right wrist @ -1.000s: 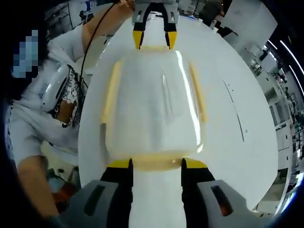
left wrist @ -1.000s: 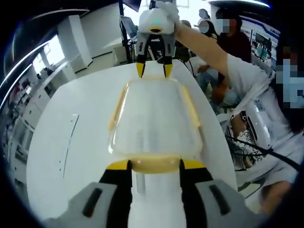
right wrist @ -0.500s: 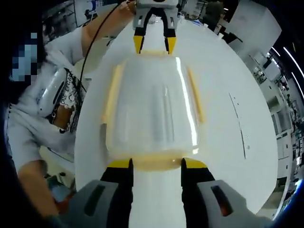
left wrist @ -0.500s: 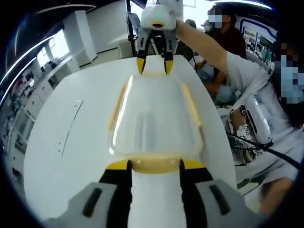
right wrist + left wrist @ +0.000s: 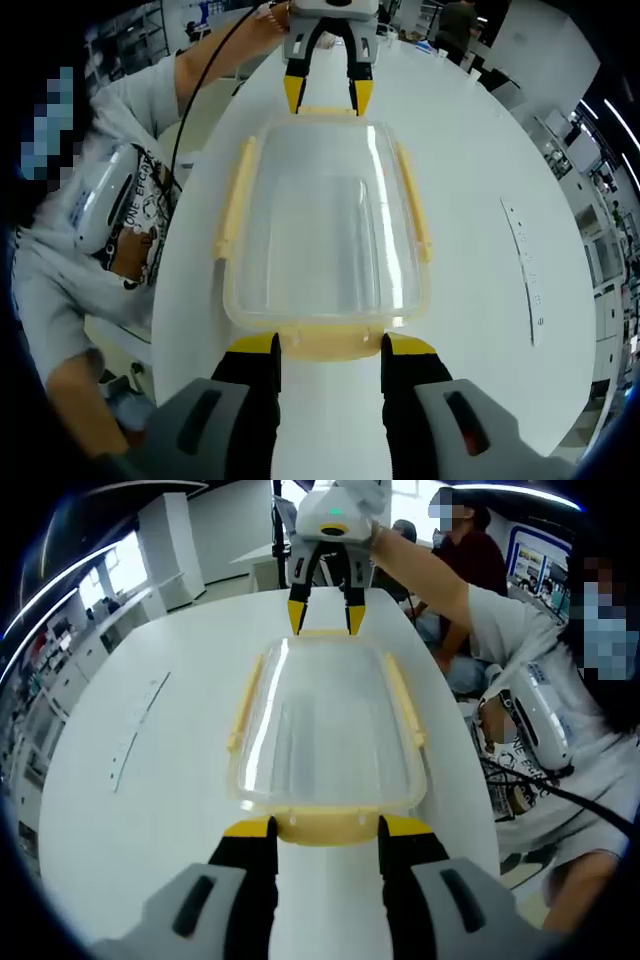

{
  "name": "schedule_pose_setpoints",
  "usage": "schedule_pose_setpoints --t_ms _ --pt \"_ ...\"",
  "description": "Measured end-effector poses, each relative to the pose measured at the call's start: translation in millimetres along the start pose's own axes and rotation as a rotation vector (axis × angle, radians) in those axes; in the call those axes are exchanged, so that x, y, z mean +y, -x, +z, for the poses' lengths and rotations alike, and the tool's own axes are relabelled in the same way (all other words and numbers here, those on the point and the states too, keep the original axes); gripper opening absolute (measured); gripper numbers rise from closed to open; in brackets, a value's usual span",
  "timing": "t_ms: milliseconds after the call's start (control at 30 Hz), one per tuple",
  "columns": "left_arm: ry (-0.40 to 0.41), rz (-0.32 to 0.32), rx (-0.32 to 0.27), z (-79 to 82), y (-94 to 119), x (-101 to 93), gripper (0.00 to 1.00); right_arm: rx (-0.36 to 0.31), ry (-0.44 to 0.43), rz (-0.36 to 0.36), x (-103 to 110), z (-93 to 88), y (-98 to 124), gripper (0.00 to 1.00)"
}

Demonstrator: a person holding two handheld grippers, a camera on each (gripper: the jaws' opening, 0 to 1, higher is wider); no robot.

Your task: Snap each plastic latch of the storage box into its locked position after aligning the lid with the box until every specified latch is closed and the lid sits flush.

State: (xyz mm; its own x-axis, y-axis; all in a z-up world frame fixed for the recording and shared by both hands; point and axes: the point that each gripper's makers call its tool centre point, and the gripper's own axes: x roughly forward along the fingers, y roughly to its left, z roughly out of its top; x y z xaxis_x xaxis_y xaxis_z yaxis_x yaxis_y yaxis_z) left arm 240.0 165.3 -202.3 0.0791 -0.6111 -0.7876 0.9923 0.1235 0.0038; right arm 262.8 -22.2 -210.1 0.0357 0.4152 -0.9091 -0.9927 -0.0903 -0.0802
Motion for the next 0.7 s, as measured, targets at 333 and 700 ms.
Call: schedule_pose_setpoints --t_ms 333,700 --pt "0.004 -0.010 0.019 -10.5 -4 -1.4 0.38 0.006 -0.005 0.008 1 2.8 -9 0.38" --pt "-0.002 0.010 0.037 -19.9 -7 9.6 0.38 0.023 -0.001 -0.008 -6 3.0 -16 0.38"
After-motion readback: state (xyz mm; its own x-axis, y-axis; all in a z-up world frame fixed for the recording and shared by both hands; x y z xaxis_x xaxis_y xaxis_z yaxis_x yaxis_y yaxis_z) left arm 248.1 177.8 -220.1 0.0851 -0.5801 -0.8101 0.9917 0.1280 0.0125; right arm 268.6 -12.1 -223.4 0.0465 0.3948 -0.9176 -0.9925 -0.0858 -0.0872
